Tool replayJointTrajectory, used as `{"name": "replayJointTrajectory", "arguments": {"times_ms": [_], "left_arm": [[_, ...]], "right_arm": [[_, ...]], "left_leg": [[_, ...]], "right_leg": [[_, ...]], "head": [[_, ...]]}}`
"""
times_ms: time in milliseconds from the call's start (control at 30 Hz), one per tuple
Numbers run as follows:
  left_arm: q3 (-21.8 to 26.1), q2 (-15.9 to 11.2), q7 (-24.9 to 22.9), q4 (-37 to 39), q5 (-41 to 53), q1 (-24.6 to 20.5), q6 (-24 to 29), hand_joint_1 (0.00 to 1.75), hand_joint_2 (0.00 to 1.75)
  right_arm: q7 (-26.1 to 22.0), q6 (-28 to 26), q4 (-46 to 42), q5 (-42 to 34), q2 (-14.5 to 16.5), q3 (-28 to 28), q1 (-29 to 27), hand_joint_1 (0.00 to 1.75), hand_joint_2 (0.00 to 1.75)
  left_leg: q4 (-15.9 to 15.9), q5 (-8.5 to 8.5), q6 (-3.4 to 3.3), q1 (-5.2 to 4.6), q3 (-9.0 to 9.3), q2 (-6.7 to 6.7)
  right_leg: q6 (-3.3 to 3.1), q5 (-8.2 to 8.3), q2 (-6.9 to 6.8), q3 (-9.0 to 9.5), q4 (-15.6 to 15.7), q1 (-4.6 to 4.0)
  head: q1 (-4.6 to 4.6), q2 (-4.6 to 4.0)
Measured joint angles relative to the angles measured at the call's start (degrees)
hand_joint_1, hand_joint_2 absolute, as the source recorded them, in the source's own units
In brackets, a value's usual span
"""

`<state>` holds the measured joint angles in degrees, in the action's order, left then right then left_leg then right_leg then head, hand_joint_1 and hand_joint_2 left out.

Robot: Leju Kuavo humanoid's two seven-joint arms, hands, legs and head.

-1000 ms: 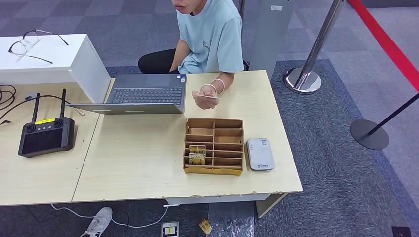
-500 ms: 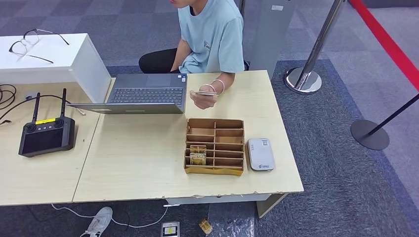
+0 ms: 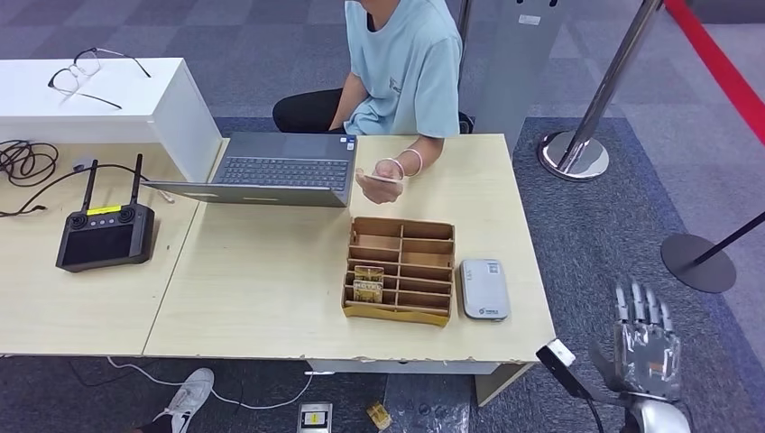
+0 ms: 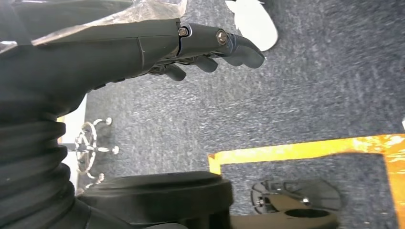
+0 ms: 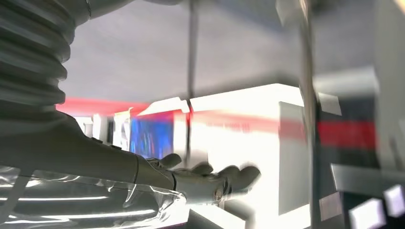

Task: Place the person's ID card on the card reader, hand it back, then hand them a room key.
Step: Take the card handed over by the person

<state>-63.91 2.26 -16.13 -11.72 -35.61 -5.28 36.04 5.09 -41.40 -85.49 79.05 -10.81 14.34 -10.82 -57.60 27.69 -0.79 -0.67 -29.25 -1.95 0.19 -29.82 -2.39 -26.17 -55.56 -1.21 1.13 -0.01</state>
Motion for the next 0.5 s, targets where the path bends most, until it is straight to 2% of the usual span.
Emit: {"name": "replayJointTrajectory", "arguments": {"times_ms": [67, 133, 167, 367, 433, 500], "left_arm": [[0.0, 0.0, -0.3, 0.0, 0.0, 0.1, -0.2, 0.0, 1.75], [0.0, -0.1, -0.5, 0.1, 0.0, 0.1, -0.4, 0.0, 1.75], [0.0, -0.1, -0.5, 0.1, 0.1, 0.0, -0.4, 0.0, 1.75], [0.0, -0.2, -0.1, 0.3, 0.2, -0.3, -0.5, 0.0, 1.75], [0.0, -0.3, -0.3, 0.3, 0.1, -0.3, -0.4, 0.0, 1.75], [0.0, -0.4, -0.8, 0.3, 0.0, -0.3, -0.4, 0.0, 1.75]], "right_arm": [[2.1, 0.1, -10.7, -7.0, 1.8, 0.5, -1.0, 0.0, 1.75], [5.9, 0.3, -19.7, -16.6, 2.6, 0.1, -1.4, 0.0, 1.75], [8.4, 0.4, -23.6, -18.6, 2.7, -0.5, -1.5, 0.0, 1.75], [22.8, 0.8, -39.7, -6.7, 0.7, -5.2, -1.5, 0.0, 1.75], [23.4, 0.9, -42.4, -8.7, 0.3, -5.4, -1.5, 0.0, 1.75], [19.6, 1.0, -44.3, -15.1, 0.4, -4.9, -1.8, 0.0, 1.75]], "left_leg": [[0.1, 0.03, 0.09, -0.05, -0.01, 0.16], [0.1, 0.16, 0.28, -0.05, 0.05, 0.46], [0.1, 0.21, 0.36, -0.06, 0.09, 0.62], [0.1, 0.33, 0.39, -0.08, 0.13, 0.89], [0.1, 0.34, 0.38, -0.11, 0.15, 0.95], [0.1, 0.37, 0.35, -0.14, 0.18, 1.02]], "right_leg": [[-0.05, -0.03, 0.14, -0.07, -0.1, 0.0], [-0.13, -0.09, 0.41, -0.07, -0.1, -0.03], [-0.18, -0.12, 0.54, -0.07, -0.1, -0.04], [-0.2, -0.18, 0.81, -0.13, -0.1, 0.0], [-0.2, -0.18, 0.86, -0.14, -0.1, 0.02], [-0.2, -0.18, 0.91, -0.13, -0.1, 0.05]], "head": [[-0.01, 0.0], [-0.01, 0.0], [0.0, 0.0], [0.02, 0.01], [0.02, 0.0], [0.02, -0.01]]}}
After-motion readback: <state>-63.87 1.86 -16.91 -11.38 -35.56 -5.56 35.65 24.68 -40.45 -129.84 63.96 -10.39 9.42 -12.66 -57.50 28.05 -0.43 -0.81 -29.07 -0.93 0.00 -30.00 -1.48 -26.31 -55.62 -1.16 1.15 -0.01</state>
